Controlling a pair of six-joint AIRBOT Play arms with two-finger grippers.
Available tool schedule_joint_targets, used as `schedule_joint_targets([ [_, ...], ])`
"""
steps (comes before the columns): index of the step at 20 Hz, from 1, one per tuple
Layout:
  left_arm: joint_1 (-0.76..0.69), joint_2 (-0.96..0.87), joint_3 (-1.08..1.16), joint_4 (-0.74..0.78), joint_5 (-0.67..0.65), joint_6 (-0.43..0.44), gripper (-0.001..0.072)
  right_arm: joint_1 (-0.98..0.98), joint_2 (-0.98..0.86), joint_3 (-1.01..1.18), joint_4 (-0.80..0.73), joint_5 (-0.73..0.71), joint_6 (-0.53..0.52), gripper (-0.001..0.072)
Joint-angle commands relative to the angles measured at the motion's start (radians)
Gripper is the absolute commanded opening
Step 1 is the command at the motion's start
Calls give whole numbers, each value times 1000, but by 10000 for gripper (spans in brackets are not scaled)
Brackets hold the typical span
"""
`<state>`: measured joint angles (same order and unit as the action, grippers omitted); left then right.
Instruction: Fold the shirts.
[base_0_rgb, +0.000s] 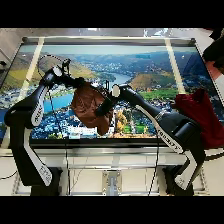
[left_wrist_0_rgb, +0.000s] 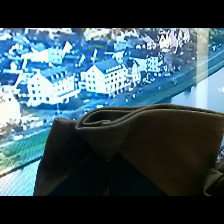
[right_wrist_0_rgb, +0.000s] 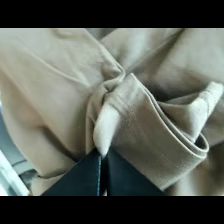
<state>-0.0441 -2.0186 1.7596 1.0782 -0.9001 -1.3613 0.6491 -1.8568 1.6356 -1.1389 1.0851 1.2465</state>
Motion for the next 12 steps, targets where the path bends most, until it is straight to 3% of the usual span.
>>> schedule_joint_targets([
  [1, 10, 53, 5, 0, -19, 6, 12, -21, 13, 60, -136, 68, 82, 13],
  [6, 136, 341, 13, -1, -60, 5, 12, -99, 172, 314, -482, 398, 106, 13],
  [8, 197, 496, 13, -1, -105, 5, 12, -124, 286, 414, -496, 481, 106, 13],
  [12, 265, 837, 13, -1, -167, 9, 13, -125, 566, 456, -473, 496, 108, 13],
])
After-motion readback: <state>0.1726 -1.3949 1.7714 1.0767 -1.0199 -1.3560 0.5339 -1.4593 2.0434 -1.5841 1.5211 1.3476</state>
